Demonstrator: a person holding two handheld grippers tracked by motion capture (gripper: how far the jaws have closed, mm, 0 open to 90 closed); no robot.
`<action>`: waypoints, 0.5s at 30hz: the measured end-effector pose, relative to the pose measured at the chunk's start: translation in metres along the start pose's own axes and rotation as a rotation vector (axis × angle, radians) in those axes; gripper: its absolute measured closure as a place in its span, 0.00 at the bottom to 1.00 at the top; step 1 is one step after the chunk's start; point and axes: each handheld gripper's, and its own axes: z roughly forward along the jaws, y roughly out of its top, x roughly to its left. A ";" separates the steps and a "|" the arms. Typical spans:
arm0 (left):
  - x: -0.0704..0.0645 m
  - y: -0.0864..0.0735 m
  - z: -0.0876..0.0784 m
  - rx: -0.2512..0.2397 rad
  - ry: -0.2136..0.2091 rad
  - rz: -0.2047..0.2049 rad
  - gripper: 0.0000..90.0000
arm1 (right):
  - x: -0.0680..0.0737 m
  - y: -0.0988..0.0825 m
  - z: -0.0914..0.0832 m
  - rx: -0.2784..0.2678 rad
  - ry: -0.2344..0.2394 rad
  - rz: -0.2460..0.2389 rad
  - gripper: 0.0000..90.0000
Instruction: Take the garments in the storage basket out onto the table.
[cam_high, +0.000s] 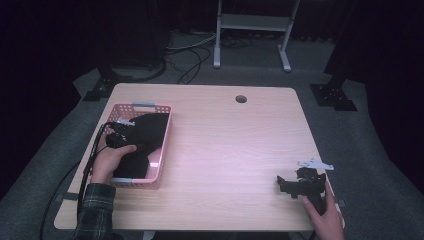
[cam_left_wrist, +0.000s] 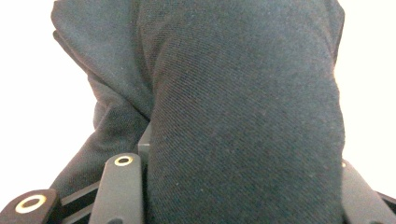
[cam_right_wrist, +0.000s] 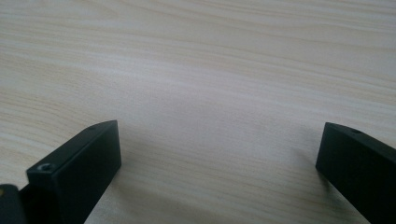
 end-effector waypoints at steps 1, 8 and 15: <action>0.000 0.000 -0.002 -0.013 0.002 -0.009 0.54 | 0.000 0.000 0.000 0.000 0.000 0.000 0.00; 0.000 0.003 -0.015 -0.102 0.001 -0.022 0.54 | 0.000 0.000 0.000 0.000 0.000 0.000 0.00; -0.005 0.008 -0.026 -0.205 0.028 0.005 0.53 | 0.000 0.000 0.000 0.000 0.000 0.000 0.00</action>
